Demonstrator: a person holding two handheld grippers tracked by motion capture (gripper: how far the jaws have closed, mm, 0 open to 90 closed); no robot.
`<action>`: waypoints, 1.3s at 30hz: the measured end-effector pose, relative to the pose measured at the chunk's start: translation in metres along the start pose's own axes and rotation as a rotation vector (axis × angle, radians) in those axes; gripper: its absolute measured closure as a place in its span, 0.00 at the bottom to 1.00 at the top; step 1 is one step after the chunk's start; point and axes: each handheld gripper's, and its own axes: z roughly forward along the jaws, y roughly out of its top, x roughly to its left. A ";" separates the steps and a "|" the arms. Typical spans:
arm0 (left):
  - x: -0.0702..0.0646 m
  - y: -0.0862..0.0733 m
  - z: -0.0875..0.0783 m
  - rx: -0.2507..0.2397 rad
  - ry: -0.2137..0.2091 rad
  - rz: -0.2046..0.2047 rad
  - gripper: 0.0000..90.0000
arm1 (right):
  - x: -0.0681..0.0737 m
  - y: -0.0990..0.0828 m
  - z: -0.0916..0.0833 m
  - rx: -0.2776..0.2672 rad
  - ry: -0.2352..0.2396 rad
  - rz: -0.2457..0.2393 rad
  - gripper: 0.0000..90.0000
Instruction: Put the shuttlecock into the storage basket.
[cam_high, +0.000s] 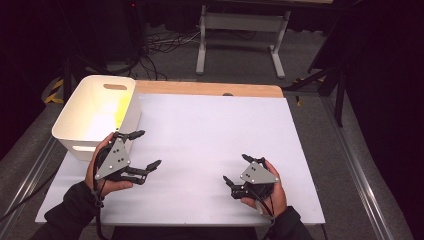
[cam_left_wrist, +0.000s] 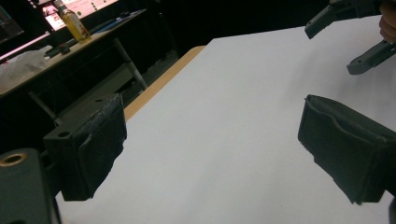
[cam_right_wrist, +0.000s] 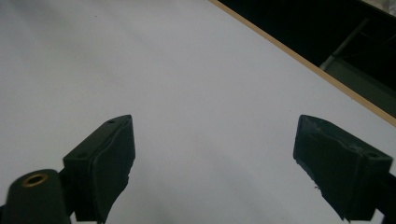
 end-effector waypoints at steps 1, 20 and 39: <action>0.000 0.000 0.000 0.002 -0.003 0.004 0.10 | 0.000 0.000 0.000 -0.001 0.000 -0.001 0.15; -0.012 -0.021 0.012 0.052 -0.040 0.010 0.10 | 0.002 0.000 0.000 0.004 0.003 -0.014 0.15; -0.021 -0.044 0.007 0.094 -0.048 -0.003 0.10 | 0.004 0.000 0.000 0.009 0.001 -0.028 0.15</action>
